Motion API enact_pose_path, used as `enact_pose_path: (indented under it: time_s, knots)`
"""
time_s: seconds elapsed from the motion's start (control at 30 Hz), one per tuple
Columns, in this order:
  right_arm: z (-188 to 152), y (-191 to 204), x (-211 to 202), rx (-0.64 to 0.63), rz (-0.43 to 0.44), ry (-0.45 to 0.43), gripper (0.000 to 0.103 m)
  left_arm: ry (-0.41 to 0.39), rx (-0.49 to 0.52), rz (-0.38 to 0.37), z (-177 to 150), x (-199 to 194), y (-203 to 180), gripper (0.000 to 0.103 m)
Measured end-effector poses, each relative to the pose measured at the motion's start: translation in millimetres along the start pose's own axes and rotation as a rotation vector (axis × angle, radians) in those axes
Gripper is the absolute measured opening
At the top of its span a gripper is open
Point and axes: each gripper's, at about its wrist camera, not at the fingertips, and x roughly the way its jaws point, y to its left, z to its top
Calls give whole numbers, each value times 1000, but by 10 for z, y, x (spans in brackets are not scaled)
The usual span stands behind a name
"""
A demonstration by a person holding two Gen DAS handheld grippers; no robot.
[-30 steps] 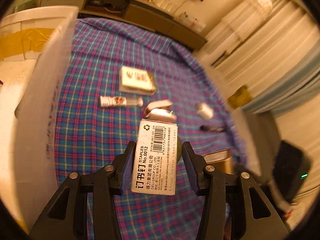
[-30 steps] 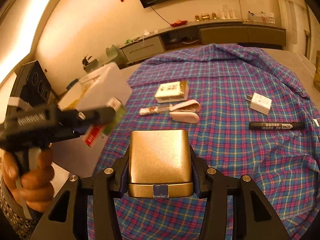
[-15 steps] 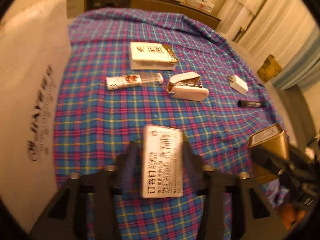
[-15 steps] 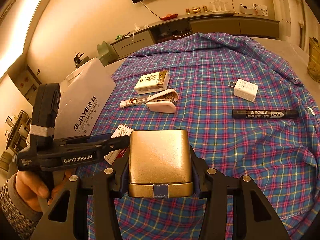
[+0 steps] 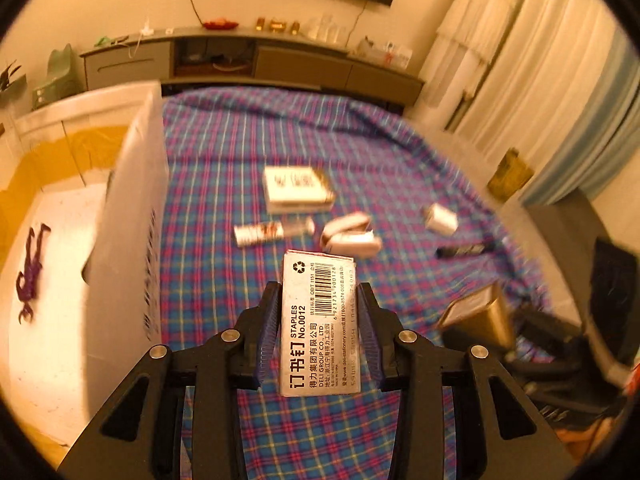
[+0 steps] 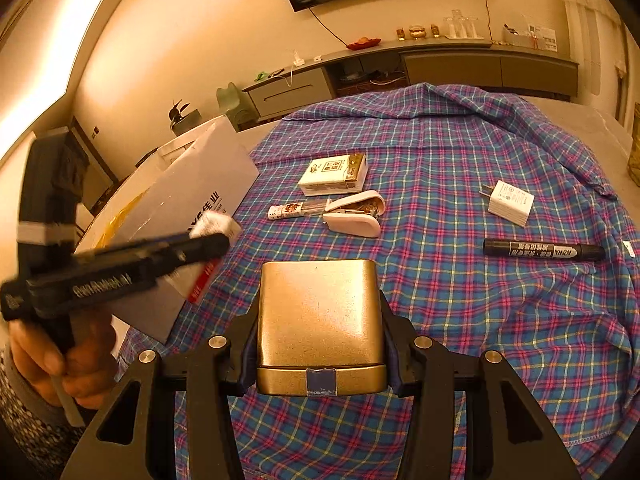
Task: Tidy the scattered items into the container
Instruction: 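Carry the gold box and staples box with both tools to the cardboard box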
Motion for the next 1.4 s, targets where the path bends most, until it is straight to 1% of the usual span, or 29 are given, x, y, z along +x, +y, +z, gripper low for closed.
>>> enact_pose_path:
  time_s: [0.13,0.3,0.57,0.87,1.07,1.13,1.3,1.4]
  knots:
    - [9,125,-57,-29,0,-17,50,-33,-19,-17,85,-183,67,39]
    - [62,370,-99,-55,21,-25,50,-76,-35,-30,158,-424,182,39]
    - [235,938,-199,-131,77,-47,50,-168,-93,-47,284,-875,450,39]
    - [435,1555,-275,-226,119,-70,50,-251,-192,-33,343,-1261,892,39]
    - [586,1883,-309,-284,132,-85,50,-285,-239,-26,343,-1452,1171,39]
    - [627,1993,-312,-307,136,-87,50,-295,-246,-19,334,-1512,1260,39]
    - [740,2235,-271,-351,152,-88,50,-323,-225,17,343,-1645,1433,39]
    - [823,2343,-204,-360,164,-83,50,-330,-244,40,336,-1685,1578,39]
